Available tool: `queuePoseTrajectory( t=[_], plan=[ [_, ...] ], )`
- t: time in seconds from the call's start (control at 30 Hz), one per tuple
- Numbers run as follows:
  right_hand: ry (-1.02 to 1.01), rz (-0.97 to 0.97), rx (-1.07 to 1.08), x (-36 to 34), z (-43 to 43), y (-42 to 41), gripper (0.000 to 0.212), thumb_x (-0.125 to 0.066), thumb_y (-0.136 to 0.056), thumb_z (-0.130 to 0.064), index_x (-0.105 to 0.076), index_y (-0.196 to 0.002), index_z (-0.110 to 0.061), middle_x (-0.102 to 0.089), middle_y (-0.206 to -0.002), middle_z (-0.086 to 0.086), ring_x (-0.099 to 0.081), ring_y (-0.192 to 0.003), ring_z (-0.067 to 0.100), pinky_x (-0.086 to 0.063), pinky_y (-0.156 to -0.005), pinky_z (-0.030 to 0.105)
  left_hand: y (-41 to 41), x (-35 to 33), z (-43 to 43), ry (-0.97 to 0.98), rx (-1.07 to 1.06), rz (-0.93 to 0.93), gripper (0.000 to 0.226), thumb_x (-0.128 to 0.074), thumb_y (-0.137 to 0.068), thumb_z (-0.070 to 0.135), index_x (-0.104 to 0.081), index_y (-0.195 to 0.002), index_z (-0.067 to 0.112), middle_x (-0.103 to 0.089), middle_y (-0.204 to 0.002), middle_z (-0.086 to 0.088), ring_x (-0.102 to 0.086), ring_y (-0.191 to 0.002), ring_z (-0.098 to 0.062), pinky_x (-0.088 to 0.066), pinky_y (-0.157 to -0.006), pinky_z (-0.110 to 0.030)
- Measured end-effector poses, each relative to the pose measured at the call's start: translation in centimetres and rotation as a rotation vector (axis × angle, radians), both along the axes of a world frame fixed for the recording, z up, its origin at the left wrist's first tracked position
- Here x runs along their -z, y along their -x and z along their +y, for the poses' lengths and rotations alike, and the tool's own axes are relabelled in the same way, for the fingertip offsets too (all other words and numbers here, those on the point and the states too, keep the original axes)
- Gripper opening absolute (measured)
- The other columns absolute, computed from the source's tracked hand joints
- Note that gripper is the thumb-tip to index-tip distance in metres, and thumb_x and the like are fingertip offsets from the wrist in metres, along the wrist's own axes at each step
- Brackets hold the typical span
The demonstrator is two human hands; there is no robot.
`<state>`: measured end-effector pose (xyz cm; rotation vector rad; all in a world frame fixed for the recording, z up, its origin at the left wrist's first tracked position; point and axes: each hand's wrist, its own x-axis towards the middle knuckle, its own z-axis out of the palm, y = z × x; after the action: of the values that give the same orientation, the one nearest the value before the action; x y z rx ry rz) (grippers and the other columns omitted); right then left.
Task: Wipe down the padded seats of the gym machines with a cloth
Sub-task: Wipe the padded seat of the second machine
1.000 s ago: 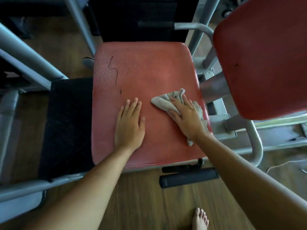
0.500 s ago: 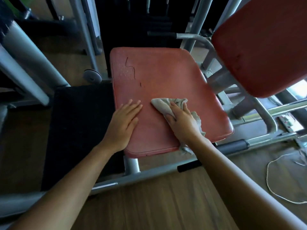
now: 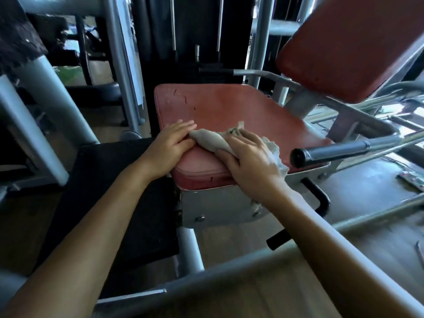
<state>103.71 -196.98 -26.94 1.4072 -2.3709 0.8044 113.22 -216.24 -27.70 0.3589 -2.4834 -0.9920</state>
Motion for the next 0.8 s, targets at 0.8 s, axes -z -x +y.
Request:
queuePoseTrajectory(
  t=[0.8],
  plan=[
    [0.77,-0.051,0.387,11.1,1.6,-4.7,0.03,-0.074,-0.089,-0.01,-0.074,-0.119,-0.015,-0.062,-0.139,-0.001,-0.054,-0.123,0.032,-0.028,-0.111,0.016,-2.3,1.0,1.1,-0.066,0.043,-0.001,0.044,-0.035,-0.109,0.023,-0.038,-0.154,0.025,-0.027,-0.161,0.019,-0.01,-0.149,0.008,-0.003,-0.116,-0.017]
  ],
)
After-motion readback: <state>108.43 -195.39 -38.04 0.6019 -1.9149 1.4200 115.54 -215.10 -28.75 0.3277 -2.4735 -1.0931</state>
